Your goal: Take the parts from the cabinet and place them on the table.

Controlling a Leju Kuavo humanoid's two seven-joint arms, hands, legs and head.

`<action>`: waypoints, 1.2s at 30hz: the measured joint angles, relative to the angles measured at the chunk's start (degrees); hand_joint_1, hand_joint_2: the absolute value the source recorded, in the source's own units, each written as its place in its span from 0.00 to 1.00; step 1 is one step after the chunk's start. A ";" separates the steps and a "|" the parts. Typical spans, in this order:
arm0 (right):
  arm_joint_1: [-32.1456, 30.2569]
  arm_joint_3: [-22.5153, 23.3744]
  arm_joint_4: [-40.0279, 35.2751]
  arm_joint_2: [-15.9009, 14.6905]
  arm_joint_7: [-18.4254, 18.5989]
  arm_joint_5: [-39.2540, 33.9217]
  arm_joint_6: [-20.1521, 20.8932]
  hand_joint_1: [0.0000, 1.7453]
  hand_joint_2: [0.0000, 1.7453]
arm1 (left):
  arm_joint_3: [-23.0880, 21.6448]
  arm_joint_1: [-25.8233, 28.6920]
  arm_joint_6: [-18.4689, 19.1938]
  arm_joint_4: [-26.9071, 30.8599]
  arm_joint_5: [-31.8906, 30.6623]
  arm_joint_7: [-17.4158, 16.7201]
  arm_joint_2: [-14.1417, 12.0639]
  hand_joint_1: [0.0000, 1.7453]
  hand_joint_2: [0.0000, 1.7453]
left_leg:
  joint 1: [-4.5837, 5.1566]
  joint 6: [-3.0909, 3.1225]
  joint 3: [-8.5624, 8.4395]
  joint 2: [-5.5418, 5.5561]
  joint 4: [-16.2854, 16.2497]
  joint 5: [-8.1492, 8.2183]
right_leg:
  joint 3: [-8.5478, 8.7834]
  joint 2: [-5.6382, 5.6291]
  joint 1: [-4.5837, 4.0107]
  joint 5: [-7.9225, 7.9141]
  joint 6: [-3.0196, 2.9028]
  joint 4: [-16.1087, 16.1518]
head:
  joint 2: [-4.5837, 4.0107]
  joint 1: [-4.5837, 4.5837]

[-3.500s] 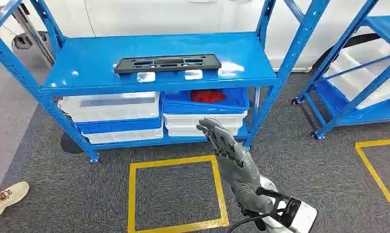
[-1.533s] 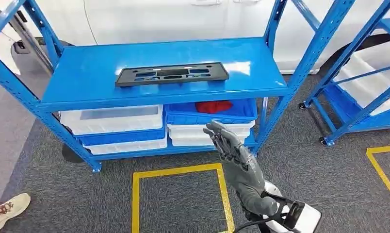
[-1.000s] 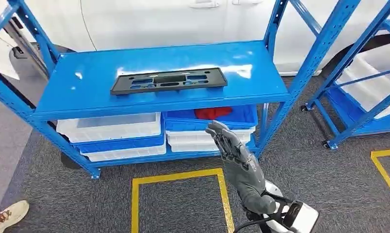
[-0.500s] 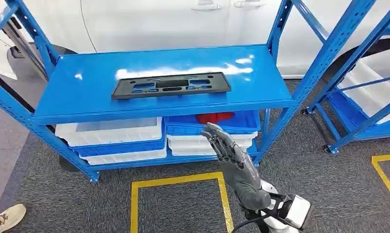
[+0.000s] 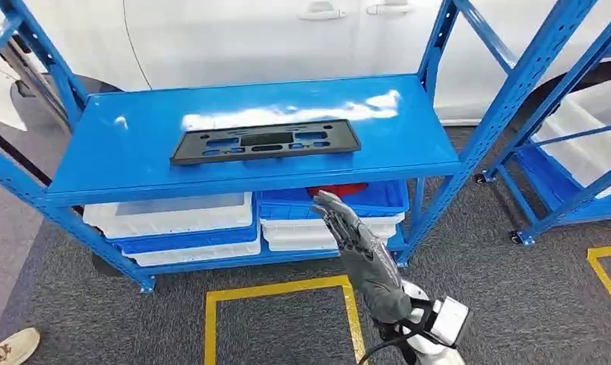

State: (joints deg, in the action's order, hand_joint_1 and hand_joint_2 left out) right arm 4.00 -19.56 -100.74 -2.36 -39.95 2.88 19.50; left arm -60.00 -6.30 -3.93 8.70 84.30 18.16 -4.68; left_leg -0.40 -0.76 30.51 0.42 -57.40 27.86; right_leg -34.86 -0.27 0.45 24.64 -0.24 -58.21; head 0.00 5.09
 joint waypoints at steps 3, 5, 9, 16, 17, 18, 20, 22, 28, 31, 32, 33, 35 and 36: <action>0.46 -0.20 0.42 0.09 0.00 -0.17 0.22 0.00 0.00 | 0.00 -0.06 0.00 -0.02 0.02 0.13 -0.17 0.00 0.00 | -0.31 -0.64 2.28 -0.09 -6.22 3.29 | 1.09 0.26 0.31 0.35 -1.04 0.53 | 0.00 0.00; 0.51 -0.24 0.87 0.09 0.00 -0.26 0.24 0.00 0.00 | 0.07 0.20 0.15 -0.02 0.02 0.31 -0.18 0.00 0.00 | -0.35 -1.04 7.98 -0.09 -16.20 6.94 | 1.45 0.32 0.14 0.81 -1.28 0.51 | 0.00 0.00; 0.56 -0.35 1.64 0.09 0.00 -0.37 0.35 0.00 0.00 | 0.13 0.63 0.50 -0.02 0.02 0.63 -0.26 0.00 0.00 | -0.35 -0.92 7.60 -0.10 -11.01 0.15 | 3.15 0.19 0.09 2.10 -1.02 0.38 | 0.00 0.00; 1.28 -0.44 2.01 0.07 0.00 -0.79 0.22 0.00 0.00 | 0.17 0.76 0.55 -0.02 0.02 0.76 -0.42 0.00 0.00 | -0.32 1.59 3.49 -0.03 -0.82 -3.02 | 3.92 0.15 -0.25 3.80 1.06 0.14 | 0.00 0.00; 1.48 -0.46 2.03 0.09 0.00 -0.81 0.20 0.00 0.00 | 0.17 0.68 0.55 -0.02 0.02 0.79 -0.39 0.00 0.00 | -0.30 1.82 3.21 -0.02 -0.61 -2.94 | 3.54 0.21 -0.06 4.42 1.40 -1.29 | 0.00 -0.02; 1.75 -0.46 2.07 0.09 0.00 -0.85 0.20 0.00 0.00 | 0.17 0.68 0.55 -0.02 0.02 0.79 -0.39 0.00 0.00 | -0.30 2.13 3.09 -0.09 -0.57 -2.74 | 1.80 0.23 -0.04 5.91 1.63 -4.40 | 0.00 0.00; 1.75 -0.46 2.34 0.07 0.00 -0.87 0.20 0.00 0.00 | 0.20 0.64 0.52 -0.02 0.02 0.79 -0.39 0.00 0.00 | -0.21 2.53 2.84 -0.13 -0.59 -2.34 | -3.87 0.24 0.03 9.40 1.93 -14.05 | 0.00 0.00; 1.72 -0.46 2.69 0.07 0.00 -0.85 0.20 0.00 0.00 | 0.22 0.75 0.52 -0.02 0.02 0.79 -0.42 0.00 0.00 | -0.14 2.57 2.28 -0.04 -0.63 -1.87 | -6.88 0.24 0.12 8.65 1.98 -17.53 | 0.00 0.00; 1.90 -0.46 2.91 0.07 0.00 -0.90 0.13 0.00 0.00 | 0.22 0.71 0.55 -0.02 0.02 0.81 -0.18 0.00 0.00 | 0.19 1.43 0.09 0.18 -0.64 0.14 | -0.42 0.34 -0.59 -0.36 0.31 -0.60 | 0.00 0.02; 1.85 -0.44 2.88 0.07 -0.02 -0.90 0.11 0.00 0.00 | 0.26 0.57 0.59 -0.02 0.02 0.96 -0.22 0.00 0.00 | 0.43 0.42 -0.75 -0.12 0.00 0.66 | 0.18 -0.05 -0.26 -0.10 -0.43 0.35 | 0.00 0.02; 1.86 -0.46 2.86 0.07 -0.04 -0.90 0.11 0.00 0.00 | 0.33 0.58 0.59 -0.02 0.02 1.05 -0.24 0.00 0.00 | 0.15 0.17 -0.83 -0.12 -0.96 1.16 | 1.11 0.05 -0.06 -0.12 -0.66 0.99 | 0.00 0.00; 1.96 -0.46 2.86 0.07 -0.09 -0.90 0.09 0.00 0.00 | 0.33 0.49 0.66 -0.02 0.02 1.14 -0.24 0.00 0.00 | 0.11 -0.04 0.47 -0.16 -3.63 2.51 | 1.53 0.25 0.05 0.15 -1.08 1.13 | 0.00 0.02; 1.97 -0.70 2.99 0.07 -0.09 -0.74 0.04 0.00 0.00 | 0.35 0.43 0.76 -0.02 0.02 1.33 -0.24 0.00 0.00 | -0.17 -0.45 5.82 -0.17 -13.04 6.22 | 2.01 0.33 -0.03 0.67 -1.33 1.12 | 0.00 0.00; 1.99 -0.81 3.10 0.07 -0.09 -0.72 0.04 0.00 0.00 | 0.35 0.56 0.76 -0.02 0.02 1.33 -0.24 0.00 0.00 | -0.26 -0.61 8.14 -0.17 -16.64 7.07 | 2.17 0.32 -0.06 0.90 -1.39 1.09 | 0.00 0.02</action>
State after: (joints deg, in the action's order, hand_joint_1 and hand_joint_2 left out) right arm 5.99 -20.37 -97.63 -2.30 -40.04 2.16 19.54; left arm -59.65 -5.74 -3.17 8.68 84.32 19.50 -4.92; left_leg -0.66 -1.38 38.65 0.26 -74.04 34.94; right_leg -32.69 0.04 0.38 25.54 -1.63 -57.12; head 0.00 5.11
